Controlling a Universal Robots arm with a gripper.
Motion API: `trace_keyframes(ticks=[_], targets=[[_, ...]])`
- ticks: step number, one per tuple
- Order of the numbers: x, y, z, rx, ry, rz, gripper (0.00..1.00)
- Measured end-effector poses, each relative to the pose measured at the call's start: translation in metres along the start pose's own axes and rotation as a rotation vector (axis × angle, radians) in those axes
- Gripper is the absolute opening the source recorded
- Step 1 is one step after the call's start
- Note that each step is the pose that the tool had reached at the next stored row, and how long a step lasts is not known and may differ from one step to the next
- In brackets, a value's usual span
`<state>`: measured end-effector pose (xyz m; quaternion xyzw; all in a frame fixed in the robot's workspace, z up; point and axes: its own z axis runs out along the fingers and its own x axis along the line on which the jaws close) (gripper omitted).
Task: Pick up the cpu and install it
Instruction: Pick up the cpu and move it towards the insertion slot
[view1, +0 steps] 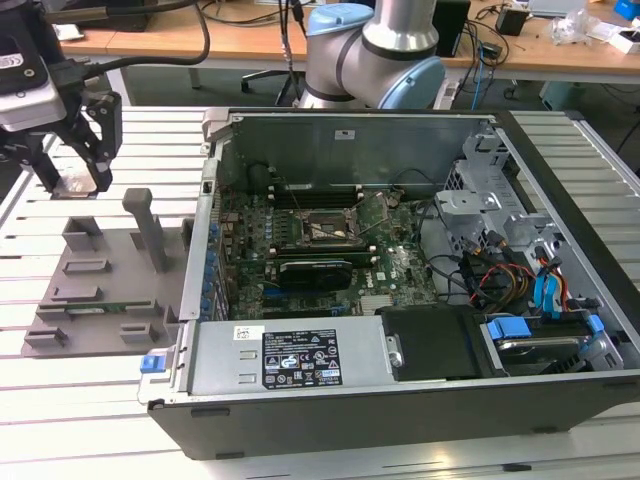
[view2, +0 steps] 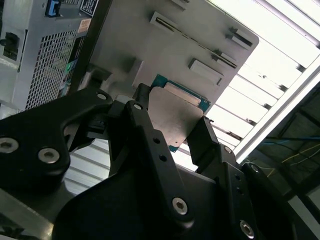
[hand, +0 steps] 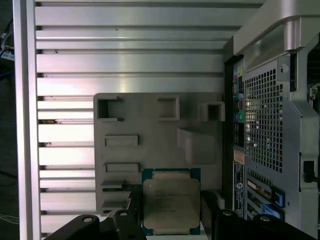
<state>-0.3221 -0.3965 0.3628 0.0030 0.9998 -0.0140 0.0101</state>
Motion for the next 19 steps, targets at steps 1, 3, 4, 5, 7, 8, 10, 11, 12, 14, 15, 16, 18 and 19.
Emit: trace_keyframes(ticks=[1,3,4,5,7,8,10,11,12,14,15,16,18,19], targets=[[-0.001,0.0,0.0,0.0,0.0,0.0,0.55],[-0.0023,0.0,0.0,0.0,0.0,0.0,0.55],[-0.0035,0.0,0.0001,0.0,0.0,0.0,0.55],[-0.0109,0.0001,0.0002,0.0,0.0,0.0,0.55],[-0.029,0.0002,0.0006,0.0001,0.0001,0.0,0.55],[-0.0358,0.0002,0.0007,0.0,0.0,0.0,0.55],[-0.0379,0.0002,0.0008,0.0,0.0,0.0,0.55],[-0.039,0.0002,0.0008,0.0,0.0,0.0,0.55],[-0.04,0.0002,0.0008,0.0,0.0,0.0,0.55],[-0.0419,0.0003,0.0009,0.0,0.0,0.0,0.55],[-0.0437,0.0003,0.0009,0.0,0.0,0.0,0.55],[-0.0454,0.0005,0.0009,0.0,0.0,0.0,0.55],[-0.0486,0.0007,0.0009,0.0001,0.0001,0.0,0.55],[-0.0503,0.0008,0.001,0.0,0.0001,0.0,0.55]])
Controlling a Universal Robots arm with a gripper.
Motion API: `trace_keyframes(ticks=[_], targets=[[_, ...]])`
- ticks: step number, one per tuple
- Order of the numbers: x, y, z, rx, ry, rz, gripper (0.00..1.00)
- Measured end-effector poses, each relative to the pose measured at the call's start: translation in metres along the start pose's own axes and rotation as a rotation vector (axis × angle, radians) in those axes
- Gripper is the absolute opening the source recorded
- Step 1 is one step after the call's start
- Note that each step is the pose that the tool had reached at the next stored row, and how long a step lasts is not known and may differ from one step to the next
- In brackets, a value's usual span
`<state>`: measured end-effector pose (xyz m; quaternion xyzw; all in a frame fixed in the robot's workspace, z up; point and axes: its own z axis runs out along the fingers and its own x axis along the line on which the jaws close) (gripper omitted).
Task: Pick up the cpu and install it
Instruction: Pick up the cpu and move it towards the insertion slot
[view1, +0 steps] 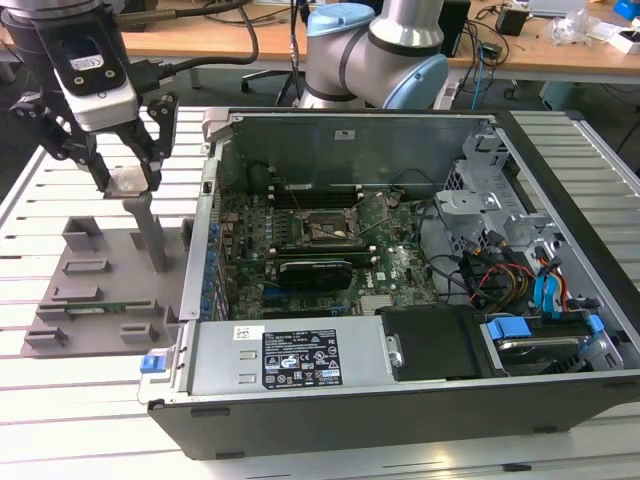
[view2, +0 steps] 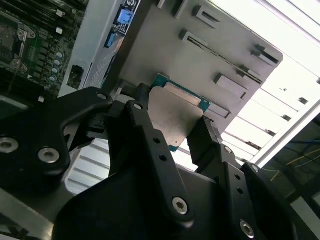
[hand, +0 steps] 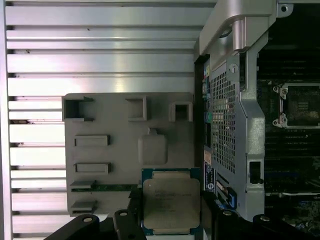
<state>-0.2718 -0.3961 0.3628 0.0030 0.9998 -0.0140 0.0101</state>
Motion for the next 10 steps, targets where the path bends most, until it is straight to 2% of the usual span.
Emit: trace_keyframes(ticks=[10], targets=[[-0.011,0.0004,0.0003,0.0,-0.0001,0.0,0.55]])
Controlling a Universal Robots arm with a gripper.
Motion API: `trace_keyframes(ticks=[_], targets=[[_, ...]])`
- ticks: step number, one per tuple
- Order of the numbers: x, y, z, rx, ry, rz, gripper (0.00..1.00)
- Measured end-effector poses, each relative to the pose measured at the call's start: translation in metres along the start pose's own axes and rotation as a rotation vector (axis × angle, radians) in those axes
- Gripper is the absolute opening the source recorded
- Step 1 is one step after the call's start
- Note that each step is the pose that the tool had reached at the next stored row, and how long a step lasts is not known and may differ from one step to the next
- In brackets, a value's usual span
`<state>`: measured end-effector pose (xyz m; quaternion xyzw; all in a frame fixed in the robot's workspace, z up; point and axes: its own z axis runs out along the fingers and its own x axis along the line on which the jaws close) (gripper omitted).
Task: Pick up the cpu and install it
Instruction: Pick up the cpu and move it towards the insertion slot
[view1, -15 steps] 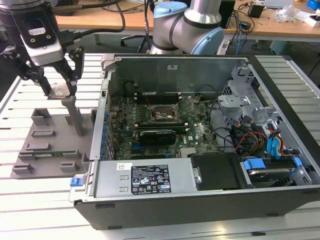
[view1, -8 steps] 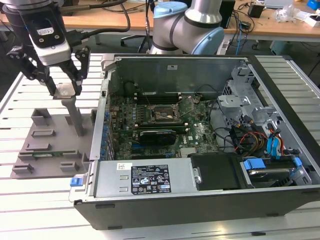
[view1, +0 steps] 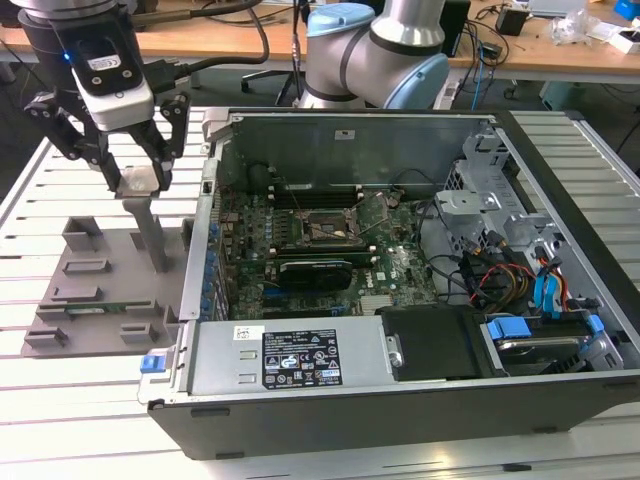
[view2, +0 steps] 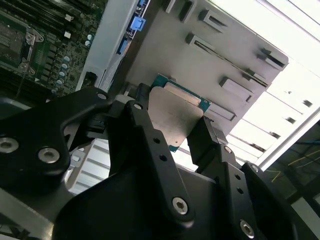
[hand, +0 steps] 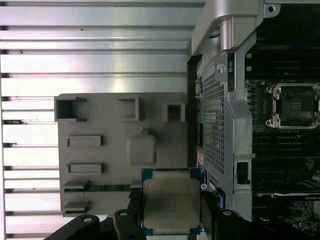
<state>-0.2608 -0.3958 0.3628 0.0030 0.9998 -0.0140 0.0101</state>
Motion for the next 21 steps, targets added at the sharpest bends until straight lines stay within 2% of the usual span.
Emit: trace_keyframes(ticks=[21], targets=[[-0.0184,0.0002,0.0003,0.0001,0.0001,0.0,0.55]])
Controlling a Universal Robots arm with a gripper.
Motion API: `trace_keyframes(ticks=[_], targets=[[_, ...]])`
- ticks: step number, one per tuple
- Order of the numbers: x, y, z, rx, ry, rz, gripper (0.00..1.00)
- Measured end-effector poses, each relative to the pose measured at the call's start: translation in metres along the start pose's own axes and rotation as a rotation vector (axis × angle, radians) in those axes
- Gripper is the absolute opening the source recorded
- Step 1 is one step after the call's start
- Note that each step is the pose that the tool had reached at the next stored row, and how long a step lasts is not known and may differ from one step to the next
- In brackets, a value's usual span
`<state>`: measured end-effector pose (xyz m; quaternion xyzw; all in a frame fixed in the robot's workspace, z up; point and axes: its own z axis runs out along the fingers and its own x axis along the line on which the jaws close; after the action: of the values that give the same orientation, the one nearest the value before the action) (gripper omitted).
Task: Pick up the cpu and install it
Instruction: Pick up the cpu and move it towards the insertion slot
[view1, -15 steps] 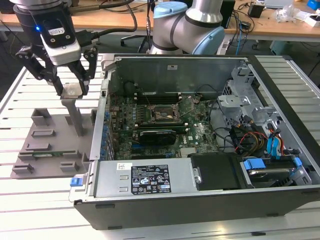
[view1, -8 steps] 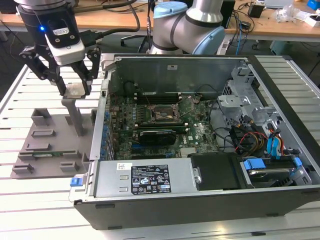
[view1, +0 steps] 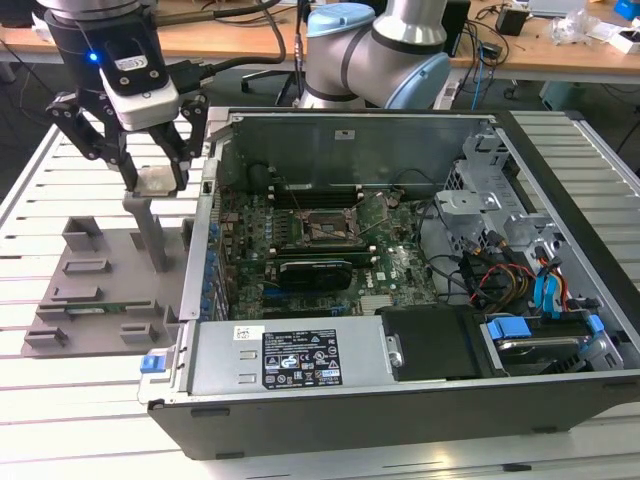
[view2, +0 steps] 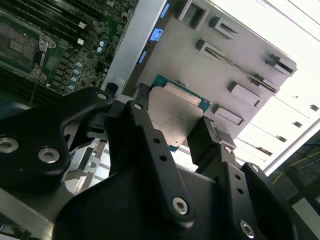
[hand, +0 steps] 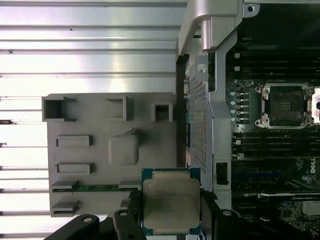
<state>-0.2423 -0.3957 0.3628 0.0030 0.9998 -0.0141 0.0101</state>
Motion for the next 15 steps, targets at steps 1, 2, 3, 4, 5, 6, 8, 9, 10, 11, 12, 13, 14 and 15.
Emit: trace_keyframes(ticks=[1,2,3,4,5,6,8,9,10,11,12,13,14,15], targets=[[-0.0009,0.0,0.0,0.0,0.0,0.0,0.55],[-0.0017,0.0,0.0001,0.0,-0.0001,0.0,0.55],[-0.0034,0.0,0.0001,0.0,0.0,0.0,0.55],[-0.0048,0.0001,0.0001,0.0,-0.0001,0.0,0.55],[-0.0065,0.0002,0.0002,0.0,-0.0001,0.0,0.55],[-0.0076,0.0003,0.0003,0.0,-0.0001,0.0,0.55],[-0.0099,0.0006,0.0003,0.0,0.0001,0.0,0.55],[-0.011,0.0008,0.0004,0.0,0.0001,0.0,0.55],[-0.0129,0.001,0.0004,0.0,0.0001,0.0,0.55],[-0.014,0.0012,0.0005,0.0,0.0001,0.0,0.55],[-0.0153,0.0014,0.0005,0.0,0.0002,0.0,0.55],[-0.0179,0.0019,0.0005,0.0,0.0001,0.0,0.55],[-0.0208,0.0023,0.0006,0.0,0.0002,0.0,0.55],[-0.0233,0.0026,0.0007,-0.0001,0.0003,0.0,0.55]])
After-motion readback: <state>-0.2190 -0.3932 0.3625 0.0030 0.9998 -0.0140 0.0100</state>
